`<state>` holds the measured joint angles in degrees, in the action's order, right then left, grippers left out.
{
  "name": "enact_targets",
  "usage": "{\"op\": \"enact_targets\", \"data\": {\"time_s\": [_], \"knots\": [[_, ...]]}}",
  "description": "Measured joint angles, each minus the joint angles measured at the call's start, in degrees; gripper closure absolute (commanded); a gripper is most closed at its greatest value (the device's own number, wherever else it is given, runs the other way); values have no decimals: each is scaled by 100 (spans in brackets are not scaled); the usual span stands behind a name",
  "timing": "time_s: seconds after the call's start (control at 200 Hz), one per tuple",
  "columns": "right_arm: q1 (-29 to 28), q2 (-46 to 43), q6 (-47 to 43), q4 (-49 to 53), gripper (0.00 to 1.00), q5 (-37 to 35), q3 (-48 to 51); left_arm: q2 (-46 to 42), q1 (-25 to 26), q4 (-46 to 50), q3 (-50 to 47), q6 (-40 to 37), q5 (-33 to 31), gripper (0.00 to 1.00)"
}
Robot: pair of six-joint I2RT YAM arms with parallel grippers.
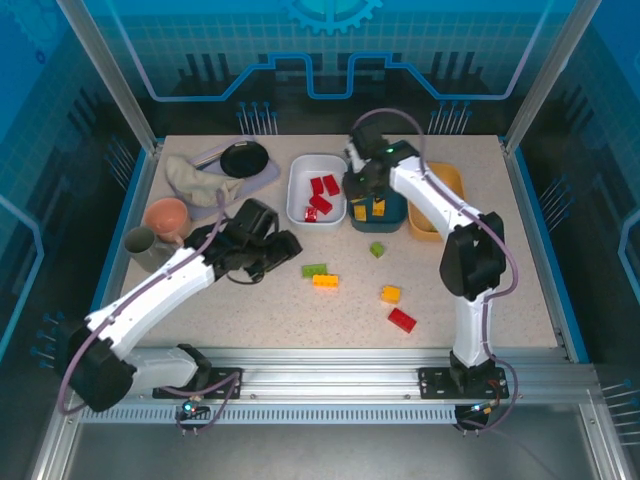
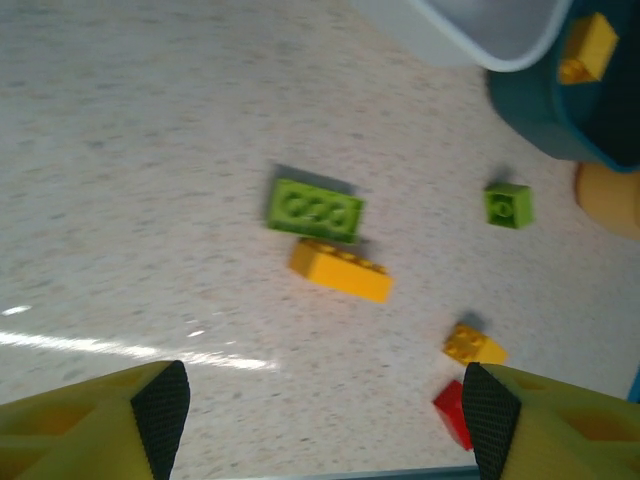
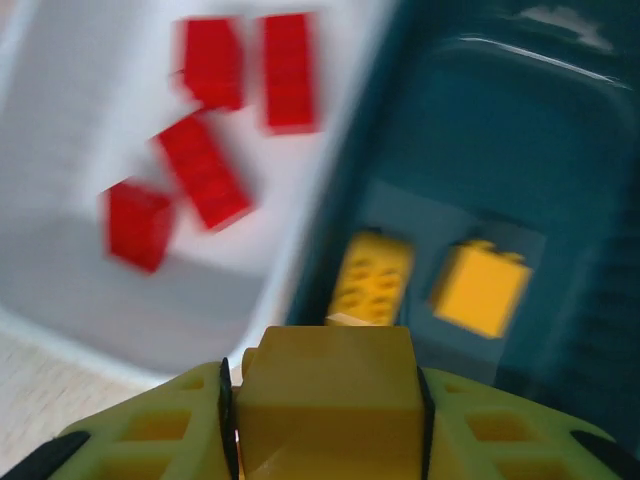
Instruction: Sort the legos into containers by color
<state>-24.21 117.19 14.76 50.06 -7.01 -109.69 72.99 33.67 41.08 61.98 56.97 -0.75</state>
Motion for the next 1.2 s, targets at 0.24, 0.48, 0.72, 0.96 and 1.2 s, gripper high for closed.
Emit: {"op": "enact_targets", "data": {"time_s": [0.24, 0.48, 0.72, 0.96, 1.2], "knots": [[887, 1825, 540, 229, 65, 264, -1987, 953, 129, -326, 780, -186, 179, 24], [1008, 3388, 623, 973, 39, 494, -3901, 1375, 133, -315, 1060, -299, 214, 24], [979, 2763, 529, 1036, 29, 597, -3261, 1460, 133, -210, 1117, -356, 216, 24], [695, 48, 455, 437, 36, 485, -970, 2079, 332, -87, 1740, -678, 492, 26], [140, -3471, 822, -114, 36, 330, 2597, 3501, 955, 280, 2669, -306, 1274, 31]]}}
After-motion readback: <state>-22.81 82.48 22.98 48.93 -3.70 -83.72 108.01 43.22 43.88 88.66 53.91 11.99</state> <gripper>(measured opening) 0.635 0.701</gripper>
